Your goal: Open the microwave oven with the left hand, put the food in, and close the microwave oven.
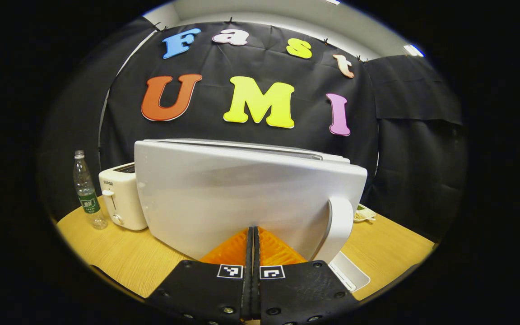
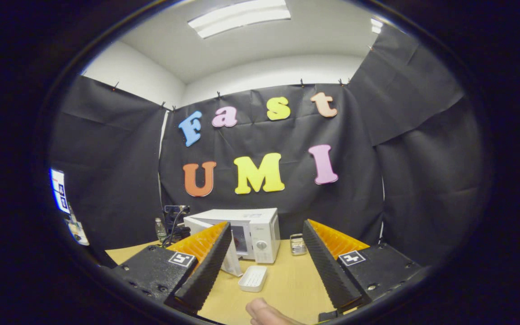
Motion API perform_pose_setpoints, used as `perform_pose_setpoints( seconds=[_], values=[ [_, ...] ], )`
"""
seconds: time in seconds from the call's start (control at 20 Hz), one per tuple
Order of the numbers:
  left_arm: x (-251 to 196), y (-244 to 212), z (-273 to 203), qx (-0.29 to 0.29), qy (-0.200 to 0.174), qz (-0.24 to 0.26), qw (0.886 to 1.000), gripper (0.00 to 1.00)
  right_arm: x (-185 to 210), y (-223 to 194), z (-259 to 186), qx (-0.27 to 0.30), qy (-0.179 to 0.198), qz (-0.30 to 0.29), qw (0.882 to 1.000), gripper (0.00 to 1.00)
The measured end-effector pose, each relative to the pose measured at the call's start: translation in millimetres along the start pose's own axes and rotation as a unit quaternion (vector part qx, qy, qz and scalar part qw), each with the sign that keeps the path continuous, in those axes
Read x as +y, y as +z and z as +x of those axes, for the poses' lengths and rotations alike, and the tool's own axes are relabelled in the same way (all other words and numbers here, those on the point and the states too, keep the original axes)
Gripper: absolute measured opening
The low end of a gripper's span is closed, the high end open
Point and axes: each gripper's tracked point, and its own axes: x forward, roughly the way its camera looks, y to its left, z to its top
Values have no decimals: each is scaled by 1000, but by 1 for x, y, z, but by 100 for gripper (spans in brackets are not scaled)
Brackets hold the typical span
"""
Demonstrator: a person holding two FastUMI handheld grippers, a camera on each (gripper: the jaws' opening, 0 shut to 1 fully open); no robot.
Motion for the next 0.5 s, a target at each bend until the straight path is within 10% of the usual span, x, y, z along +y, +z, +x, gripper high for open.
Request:
perform_pose_setpoints(
  seconds=[0.5],
  values=[
    [-20, 13, 72, 3, 1, 6, 1000, 0, -23, -24, 42, 35, -12, 1, 999, 100]
  ],
)
